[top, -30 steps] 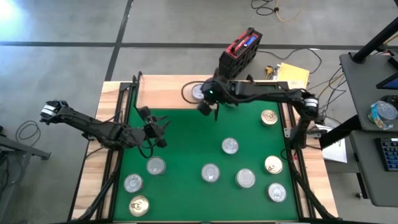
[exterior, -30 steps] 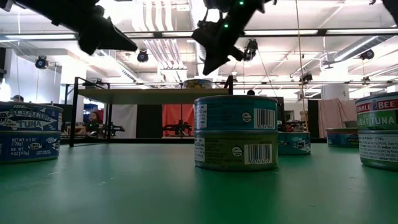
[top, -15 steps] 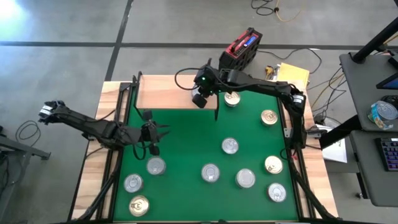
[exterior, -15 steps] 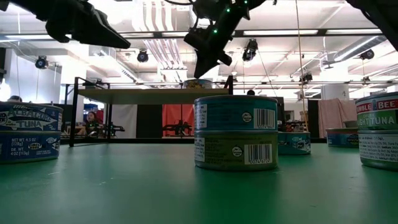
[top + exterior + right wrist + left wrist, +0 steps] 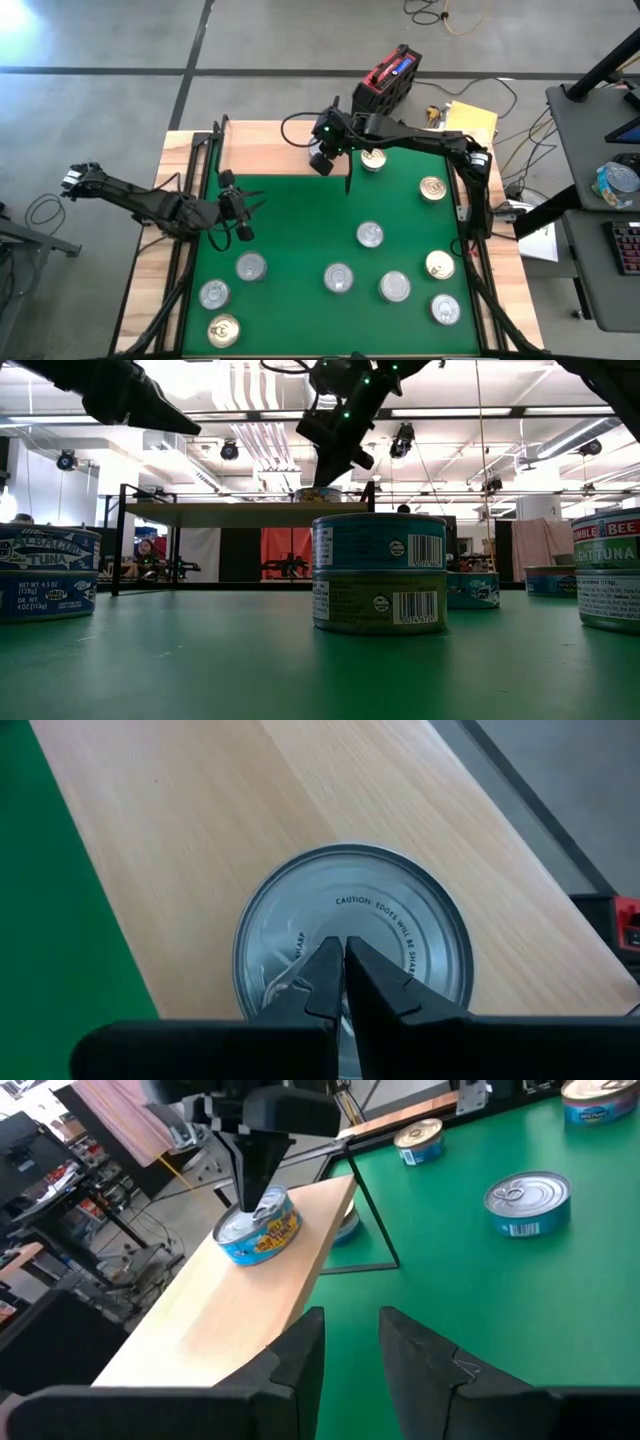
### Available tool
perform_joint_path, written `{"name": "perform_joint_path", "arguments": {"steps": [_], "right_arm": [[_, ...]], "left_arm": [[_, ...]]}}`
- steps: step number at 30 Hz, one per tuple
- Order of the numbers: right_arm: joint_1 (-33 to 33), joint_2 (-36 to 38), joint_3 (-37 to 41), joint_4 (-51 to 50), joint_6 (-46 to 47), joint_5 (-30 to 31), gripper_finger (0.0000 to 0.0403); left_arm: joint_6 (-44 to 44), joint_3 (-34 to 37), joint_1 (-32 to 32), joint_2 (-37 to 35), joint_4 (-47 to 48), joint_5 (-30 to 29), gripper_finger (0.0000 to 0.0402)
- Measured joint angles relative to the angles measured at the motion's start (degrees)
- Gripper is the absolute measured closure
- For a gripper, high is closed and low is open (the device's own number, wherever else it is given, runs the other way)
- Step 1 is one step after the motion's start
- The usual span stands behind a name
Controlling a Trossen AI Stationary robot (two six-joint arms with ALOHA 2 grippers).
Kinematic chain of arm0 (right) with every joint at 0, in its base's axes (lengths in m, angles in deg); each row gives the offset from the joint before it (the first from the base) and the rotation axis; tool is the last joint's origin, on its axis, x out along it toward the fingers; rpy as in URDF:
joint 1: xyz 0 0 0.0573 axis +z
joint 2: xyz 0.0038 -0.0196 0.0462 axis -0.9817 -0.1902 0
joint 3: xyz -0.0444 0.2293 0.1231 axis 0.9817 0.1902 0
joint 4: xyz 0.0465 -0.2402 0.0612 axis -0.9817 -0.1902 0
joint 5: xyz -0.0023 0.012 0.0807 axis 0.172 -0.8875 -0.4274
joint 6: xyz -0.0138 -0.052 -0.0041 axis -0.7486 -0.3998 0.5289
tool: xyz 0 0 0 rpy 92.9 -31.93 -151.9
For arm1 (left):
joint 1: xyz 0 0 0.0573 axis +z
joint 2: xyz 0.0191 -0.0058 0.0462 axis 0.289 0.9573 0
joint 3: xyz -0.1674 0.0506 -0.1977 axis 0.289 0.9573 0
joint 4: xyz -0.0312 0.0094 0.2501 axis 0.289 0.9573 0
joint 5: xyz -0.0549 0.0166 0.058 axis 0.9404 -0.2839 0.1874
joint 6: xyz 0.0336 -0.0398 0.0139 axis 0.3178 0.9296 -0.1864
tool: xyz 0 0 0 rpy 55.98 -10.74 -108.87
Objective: Stack canned seafood by type on shelf
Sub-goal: Put the top right blue tuna can on the shelf
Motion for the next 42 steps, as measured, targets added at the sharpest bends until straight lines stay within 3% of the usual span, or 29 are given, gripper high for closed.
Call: {"name": "perform_joint_path", "arguments": {"steps": [36,42], "right_arm": [[-0.35,0.20,1.47,-0.61,0.53,-0.01,0.0394],[-0.46,0.31,1.45,-1.54,0.51,-3.08,0.0394]], "left_arm": [[-0.51,0.00,0.00,0.11,-0.04,0.00,0.0318],[-0.51,0.00,0.01,0.11,-0.12,0.00,0.0318]]}}
